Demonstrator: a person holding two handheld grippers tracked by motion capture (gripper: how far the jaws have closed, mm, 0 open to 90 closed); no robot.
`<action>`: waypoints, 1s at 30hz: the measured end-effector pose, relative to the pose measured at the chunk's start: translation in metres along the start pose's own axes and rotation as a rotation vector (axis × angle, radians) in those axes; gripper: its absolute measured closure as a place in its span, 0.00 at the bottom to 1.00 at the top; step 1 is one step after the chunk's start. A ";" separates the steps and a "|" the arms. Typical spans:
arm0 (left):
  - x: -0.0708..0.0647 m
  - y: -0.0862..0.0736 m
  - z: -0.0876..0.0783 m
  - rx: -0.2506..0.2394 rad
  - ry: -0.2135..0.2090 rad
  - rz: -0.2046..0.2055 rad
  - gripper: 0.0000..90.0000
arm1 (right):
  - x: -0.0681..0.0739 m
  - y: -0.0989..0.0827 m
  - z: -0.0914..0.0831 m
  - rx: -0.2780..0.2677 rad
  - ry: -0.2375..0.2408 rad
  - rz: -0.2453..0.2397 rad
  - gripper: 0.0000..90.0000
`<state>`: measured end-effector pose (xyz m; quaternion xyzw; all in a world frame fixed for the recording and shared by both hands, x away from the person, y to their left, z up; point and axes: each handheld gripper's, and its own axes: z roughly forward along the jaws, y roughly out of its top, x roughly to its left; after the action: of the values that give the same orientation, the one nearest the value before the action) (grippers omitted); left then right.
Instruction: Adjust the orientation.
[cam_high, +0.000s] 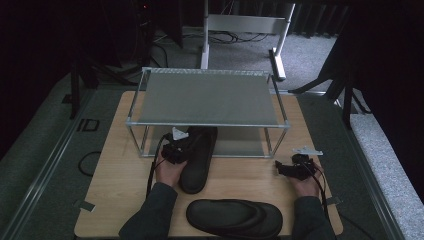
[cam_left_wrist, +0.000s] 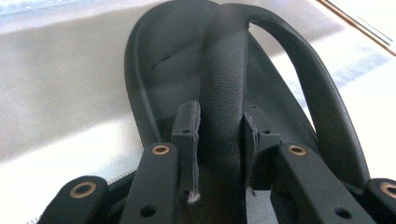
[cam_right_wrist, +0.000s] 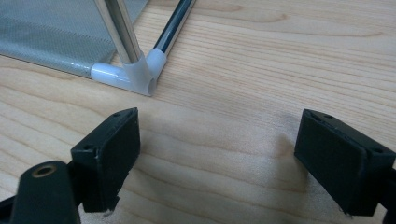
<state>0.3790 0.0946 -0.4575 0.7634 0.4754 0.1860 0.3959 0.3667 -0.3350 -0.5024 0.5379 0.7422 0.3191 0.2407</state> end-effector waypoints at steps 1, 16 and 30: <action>0.001 0.000 0.001 -0.004 0.005 -0.011 0.79 | 0.000 0.000 0.000 0.000 0.000 0.000 0.16; 0.014 -0.003 0.013 -0.042 0.065 -0.082 0.79 | 0.000 0.000 0.000 0.000 0.001 0.000 0.16; 0.019 -0.005 0.019 -0.053 0.075 -0.095 0.79 | 0.000 0.000 0.000 0.000 0.000 0.000 0.16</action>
<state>0.3981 0.1045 -0.4750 0.7217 0.5203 0.2080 0.4064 0.3668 -0.3350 -0.5024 0.5377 0.7424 0.3192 0.2407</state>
